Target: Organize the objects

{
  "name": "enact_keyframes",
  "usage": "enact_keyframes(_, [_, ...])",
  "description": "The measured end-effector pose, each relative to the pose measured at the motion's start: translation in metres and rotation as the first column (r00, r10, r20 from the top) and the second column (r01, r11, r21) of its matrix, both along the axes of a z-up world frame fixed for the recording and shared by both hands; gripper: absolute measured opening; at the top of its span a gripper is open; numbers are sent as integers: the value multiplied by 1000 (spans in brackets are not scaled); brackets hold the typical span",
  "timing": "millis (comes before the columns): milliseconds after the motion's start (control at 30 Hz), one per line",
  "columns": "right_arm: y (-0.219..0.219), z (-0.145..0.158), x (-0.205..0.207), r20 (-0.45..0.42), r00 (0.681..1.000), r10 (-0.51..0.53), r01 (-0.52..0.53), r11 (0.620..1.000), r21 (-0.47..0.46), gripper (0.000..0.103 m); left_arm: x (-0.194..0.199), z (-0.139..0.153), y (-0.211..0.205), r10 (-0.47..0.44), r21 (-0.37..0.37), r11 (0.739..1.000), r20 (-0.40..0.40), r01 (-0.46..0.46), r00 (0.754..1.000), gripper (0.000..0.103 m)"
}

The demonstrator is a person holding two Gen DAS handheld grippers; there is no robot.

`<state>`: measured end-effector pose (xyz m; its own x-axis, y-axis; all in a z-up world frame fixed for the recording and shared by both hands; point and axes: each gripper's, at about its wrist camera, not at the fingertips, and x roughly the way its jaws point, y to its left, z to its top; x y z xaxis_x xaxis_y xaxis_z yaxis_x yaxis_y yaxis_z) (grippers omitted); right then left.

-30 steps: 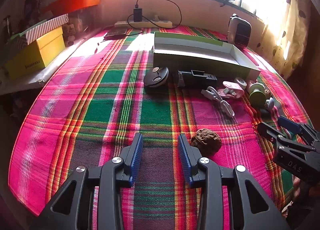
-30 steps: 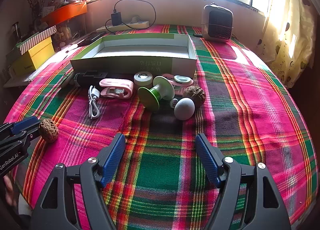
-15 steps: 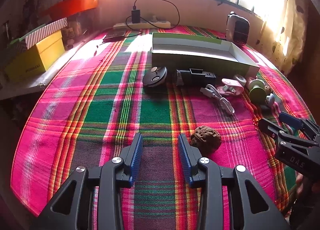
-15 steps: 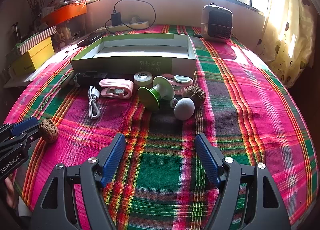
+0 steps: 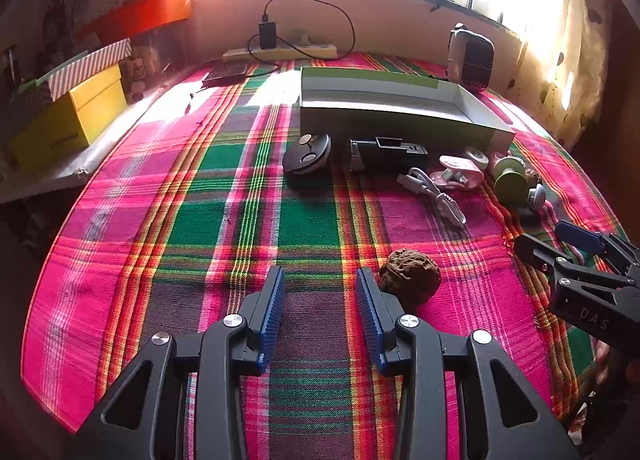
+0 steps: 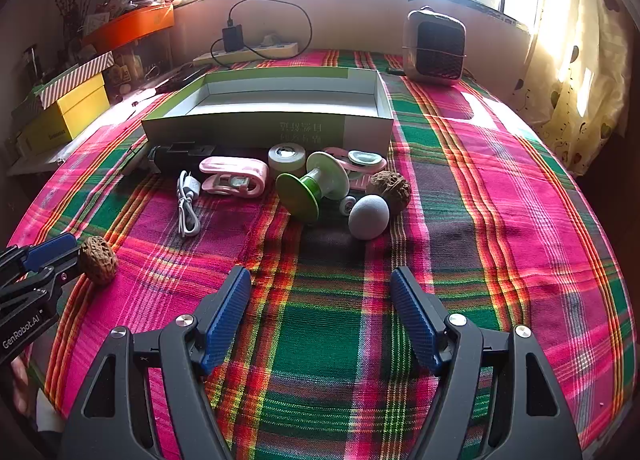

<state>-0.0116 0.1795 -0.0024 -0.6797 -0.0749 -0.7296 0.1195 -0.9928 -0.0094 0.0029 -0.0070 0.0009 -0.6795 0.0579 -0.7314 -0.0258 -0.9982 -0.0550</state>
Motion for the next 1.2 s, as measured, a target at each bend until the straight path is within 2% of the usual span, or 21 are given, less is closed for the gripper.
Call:
enact_keyframes(467, [-1, 0, 0, 4, 1000, 6, -6, 1000, -1, 73, 17, 1, -8, -71, 50, 996, -8, 71, 997, 34])
enact_keyframes(567, [-1, 1, 1, 5, 1000, 23, -23, 1000, -1, 73, 19, 1, -3, -151, 102, 983, -8, 151, 989, 34])
enact_keyframes(733, [2, 1, 4, 4, 998, 67, -67, 997, -24, 73, 26, 8, 14, -250, 108, 961, -44, 253, 967, 34])
enact_keyframes(1200, [-11, 7, 4, -10, 989, 150, -150, 989, -15, 73, -9, 4, 29, -236, 93, 968, 2, 235, 972, 36])
